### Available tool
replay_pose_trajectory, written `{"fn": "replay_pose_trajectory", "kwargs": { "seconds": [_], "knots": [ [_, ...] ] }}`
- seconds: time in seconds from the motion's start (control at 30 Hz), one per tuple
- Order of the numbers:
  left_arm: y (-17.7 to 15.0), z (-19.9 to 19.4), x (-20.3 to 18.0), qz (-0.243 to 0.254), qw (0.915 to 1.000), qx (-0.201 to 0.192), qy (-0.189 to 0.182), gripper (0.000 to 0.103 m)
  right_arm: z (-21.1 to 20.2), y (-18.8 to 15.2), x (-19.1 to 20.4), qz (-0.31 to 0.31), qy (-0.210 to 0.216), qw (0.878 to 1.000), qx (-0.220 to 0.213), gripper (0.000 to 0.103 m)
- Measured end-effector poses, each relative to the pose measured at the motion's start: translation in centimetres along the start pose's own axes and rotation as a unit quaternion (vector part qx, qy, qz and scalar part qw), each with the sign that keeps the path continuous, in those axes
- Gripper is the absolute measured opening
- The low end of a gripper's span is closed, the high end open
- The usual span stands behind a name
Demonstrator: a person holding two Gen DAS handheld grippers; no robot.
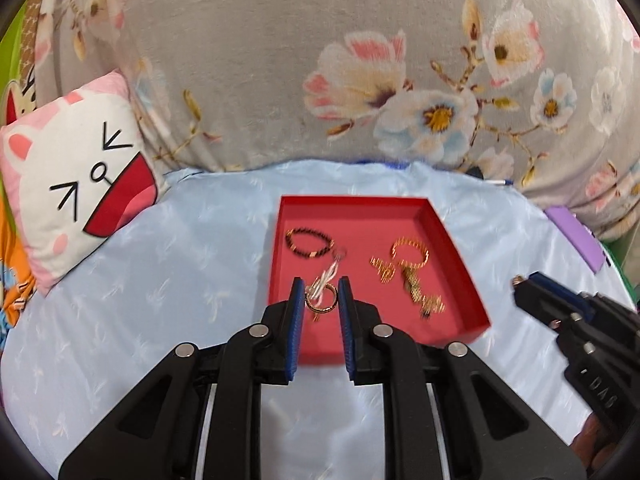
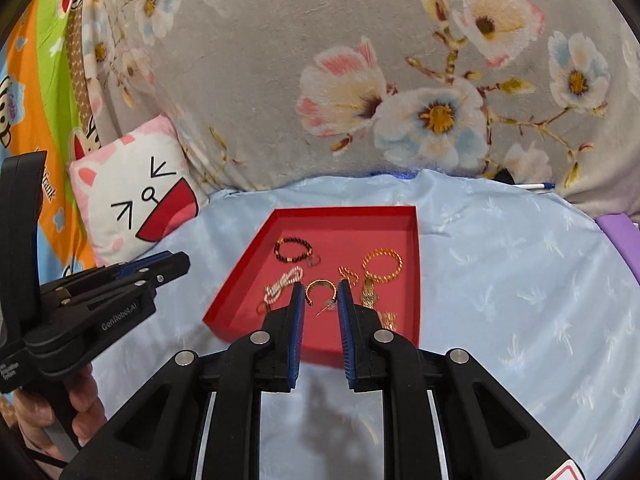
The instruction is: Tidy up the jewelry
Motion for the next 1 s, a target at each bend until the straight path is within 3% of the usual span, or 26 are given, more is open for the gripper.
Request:
{"fn": "replay_pose_trajectory", "kwargs": {
  "seconds": [0.23,0.57,1.0],
  "knots": [
    [0.8,5.3,-1.5,-0.012,0.9989,0.041,-0.018,0.016,5.4,0.9,-1.1,0.035,0.023,0.999,0.033,0.016],
    [-1.3,11.4,-0.6,-0.019,0.9959,0.088,0.003,0.016,11.7,-1.7,-1.8,0.047,0.030,0.995,0.084,0.016],
    [-1.7,14.1,-0.8,-0.020,0.9947,0.101,0.004,0.021,13.4,-1.4,-2.1,0.037,0.023,0.996,0.073,0.017]
  ]
}}
Point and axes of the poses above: each gripper's, at about its wrist camera, not at the fingertips, and z roughly the way its jaws point, x to its left, y to its top, the point moved 6 cm from there along z, roughly the way its jaws point, and after that the axes turned 6 degrees about -z, right-handed, at the moved point
